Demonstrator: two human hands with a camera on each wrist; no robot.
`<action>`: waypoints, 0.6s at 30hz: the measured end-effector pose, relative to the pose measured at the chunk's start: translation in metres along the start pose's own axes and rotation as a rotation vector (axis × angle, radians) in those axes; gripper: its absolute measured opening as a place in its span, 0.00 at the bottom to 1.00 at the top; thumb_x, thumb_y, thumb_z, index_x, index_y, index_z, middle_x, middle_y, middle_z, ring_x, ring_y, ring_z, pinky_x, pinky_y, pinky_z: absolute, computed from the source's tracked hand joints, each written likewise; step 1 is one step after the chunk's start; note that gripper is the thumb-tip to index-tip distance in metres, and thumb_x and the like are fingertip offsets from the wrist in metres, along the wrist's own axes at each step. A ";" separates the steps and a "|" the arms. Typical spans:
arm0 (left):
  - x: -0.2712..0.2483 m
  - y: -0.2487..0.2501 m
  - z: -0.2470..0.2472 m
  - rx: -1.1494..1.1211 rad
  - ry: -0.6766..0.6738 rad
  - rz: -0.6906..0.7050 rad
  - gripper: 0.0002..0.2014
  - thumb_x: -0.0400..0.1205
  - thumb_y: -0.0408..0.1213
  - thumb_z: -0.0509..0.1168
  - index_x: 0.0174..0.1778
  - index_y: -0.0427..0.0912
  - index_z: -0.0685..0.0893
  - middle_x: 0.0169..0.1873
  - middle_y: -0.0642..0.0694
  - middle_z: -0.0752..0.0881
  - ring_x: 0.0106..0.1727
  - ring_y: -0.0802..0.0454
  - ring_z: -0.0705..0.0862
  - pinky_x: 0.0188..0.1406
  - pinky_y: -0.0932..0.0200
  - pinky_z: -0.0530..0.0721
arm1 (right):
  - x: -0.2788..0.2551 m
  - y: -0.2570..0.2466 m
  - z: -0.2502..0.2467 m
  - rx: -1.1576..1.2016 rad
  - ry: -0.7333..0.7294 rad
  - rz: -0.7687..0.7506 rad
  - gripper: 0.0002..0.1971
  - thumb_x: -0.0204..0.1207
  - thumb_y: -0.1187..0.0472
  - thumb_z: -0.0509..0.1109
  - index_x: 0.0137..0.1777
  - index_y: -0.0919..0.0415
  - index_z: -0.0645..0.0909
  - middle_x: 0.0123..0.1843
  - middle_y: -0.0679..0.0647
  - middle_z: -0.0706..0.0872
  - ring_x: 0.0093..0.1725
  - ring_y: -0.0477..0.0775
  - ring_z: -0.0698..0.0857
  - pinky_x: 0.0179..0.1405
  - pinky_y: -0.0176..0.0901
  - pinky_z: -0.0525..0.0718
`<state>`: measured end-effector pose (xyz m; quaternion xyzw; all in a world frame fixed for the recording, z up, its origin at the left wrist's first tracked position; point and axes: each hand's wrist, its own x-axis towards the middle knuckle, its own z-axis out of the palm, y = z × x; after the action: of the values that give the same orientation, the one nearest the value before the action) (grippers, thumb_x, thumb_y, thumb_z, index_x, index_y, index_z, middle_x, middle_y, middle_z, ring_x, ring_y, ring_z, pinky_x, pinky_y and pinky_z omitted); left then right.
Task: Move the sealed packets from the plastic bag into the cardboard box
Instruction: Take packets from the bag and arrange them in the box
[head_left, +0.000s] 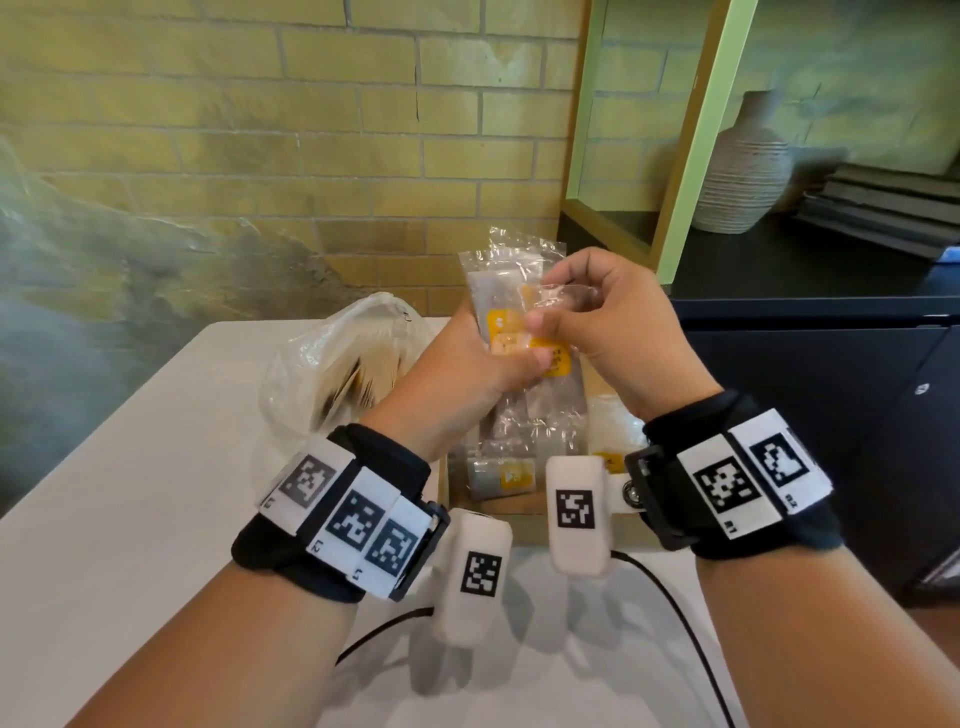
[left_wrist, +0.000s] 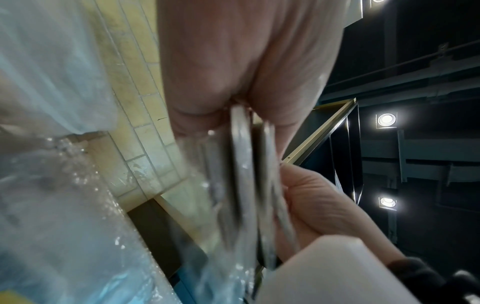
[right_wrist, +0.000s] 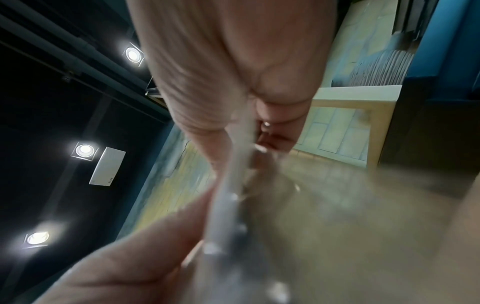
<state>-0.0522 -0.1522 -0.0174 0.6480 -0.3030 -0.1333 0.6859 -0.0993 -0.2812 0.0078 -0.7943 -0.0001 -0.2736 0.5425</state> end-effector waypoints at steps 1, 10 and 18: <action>0.000 -0.001 -0.001 0.047 -0.008 0.001 0.24 0.75 0.27 0.70 0.67 0.42 0.75 0.52 0.41 0.88 0.52 0.44 0.88 0.52 0.49 0.86 | 0.000 0.000 0.000 -0.017 -0.007 -0.009 0.14 0.66 0.68 0.78 0.46 0.54 0.79 0.35 0.49 0.77 0.33 0.41 0.75 0.39 0.34 0.80; -0.010 0.010 -0.004 0.438 -0.246 -0.028 0.23 0.75 0.27 0.70 0.62 0.51 0.77 0.48 0.51 0.87 0.47 0.54 0.87 0.51 0.56 0.86 | -0.002 -0.011 -0.025 -0.199 -0.161 -0.025 0.24 0.68 0.61 0.78 0.64 0.52 0.78 0.49 0.60 0.86 0.44 0.57 0.84 0.47 0.43 0.85; -0.006 0.008 -0.015 0.450 -0.113 -0.034 0.19 0.76 0.33 0.71 0.61 0.51 0.79 0.52 0.53 0.88 0.49 0.56 0.88 0.48 0.59 0.87 | 0.000 -0.006 -0.043 -0.077 0.108 -0.071 0.09 0.73 0.68 0.72 0.40 0.51 0.81 0.48 0.78 0.84 0.40 0.71 0.83 0.42 0.57 0.85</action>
<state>-0.0497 -0.1356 -0.0105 0.7812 -0.3522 -0.1098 0.5036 -0.1195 -0.3155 0.0241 -0.7980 0.0115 -0.3350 0.5008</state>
